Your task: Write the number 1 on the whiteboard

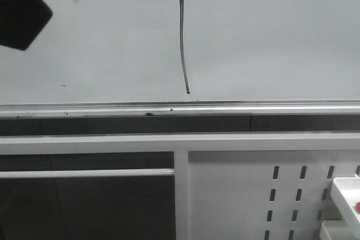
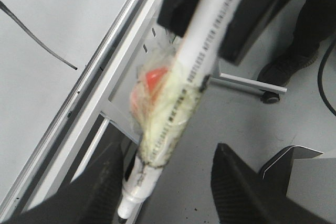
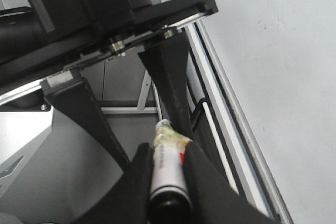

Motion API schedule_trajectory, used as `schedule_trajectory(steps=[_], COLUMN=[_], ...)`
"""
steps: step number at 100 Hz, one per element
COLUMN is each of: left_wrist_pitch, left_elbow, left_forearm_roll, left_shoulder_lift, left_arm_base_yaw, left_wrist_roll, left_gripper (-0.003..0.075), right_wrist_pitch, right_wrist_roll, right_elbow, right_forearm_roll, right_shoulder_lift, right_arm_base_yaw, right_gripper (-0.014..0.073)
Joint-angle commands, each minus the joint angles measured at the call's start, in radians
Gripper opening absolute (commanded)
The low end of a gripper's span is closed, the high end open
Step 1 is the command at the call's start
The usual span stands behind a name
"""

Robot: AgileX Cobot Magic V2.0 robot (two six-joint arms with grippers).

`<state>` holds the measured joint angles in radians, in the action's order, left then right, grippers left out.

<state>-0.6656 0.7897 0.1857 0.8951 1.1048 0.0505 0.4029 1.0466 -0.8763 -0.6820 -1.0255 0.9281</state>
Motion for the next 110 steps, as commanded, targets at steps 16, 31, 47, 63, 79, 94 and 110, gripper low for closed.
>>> schedule_trajectory(steps=[16, 31, 47, 63, 79, 94, 110], left_wrist_pitch=[0.070, 0.072, 0.087, 0.091, 0.100, 0.104, 0.101], left_elbow=[0.039, 0.055, 0.055, 0.055, 0.055, 0.055, 0.055], left_forearm_roll=[0.006, 0.006, 0.006, 0.006, 0.006, 0.006, 0.006], left_shoulder_lift=[-0.005, -0.005, -0.005, -0.005, -0.005, -0.005, -0.005], left_arm_base_yaw=[0.006, 0.006, 0.006, 0.006, 0.006, 0.006, 0.006], left_wrist_roll=[-0.002, -0.002, -0.002, -0.002, -0.002, -0.002, -0.002], left_gripper=[0.0355, 0.0355, 0.0353, 0.0293, 0.0200, 0.0134, 0.0094], right_wrist_pitch=[-0.052, -0.043, -0.043, -0.043, -0.043, -0.036, -0.034], right_wrist_roll=[0.009, 0.009, 0.009, 0.009, 0.009, 0.009, 0.009], right_elbow=[-0.033, -0.033, -0.033, -0.033, -0.033, -0.033, -0.033], right_forearm_roll=[-0.028, -0.031, -0.031, -0.031, -0.031, -0.031, -0.032], right_shoulder_lift=[0.011, 0.011, 0.011, 0.011, 0.006, -0.008, -0.010], right_arm_base_yaw=[-0.035, -0.042, -0.042, -0.042, -0.042, -0.042, -0.042], right_gripper=[-0.0077, -0.0077, -0.0077, -0.0077, -0.0077, -0.0077, -0.0077])
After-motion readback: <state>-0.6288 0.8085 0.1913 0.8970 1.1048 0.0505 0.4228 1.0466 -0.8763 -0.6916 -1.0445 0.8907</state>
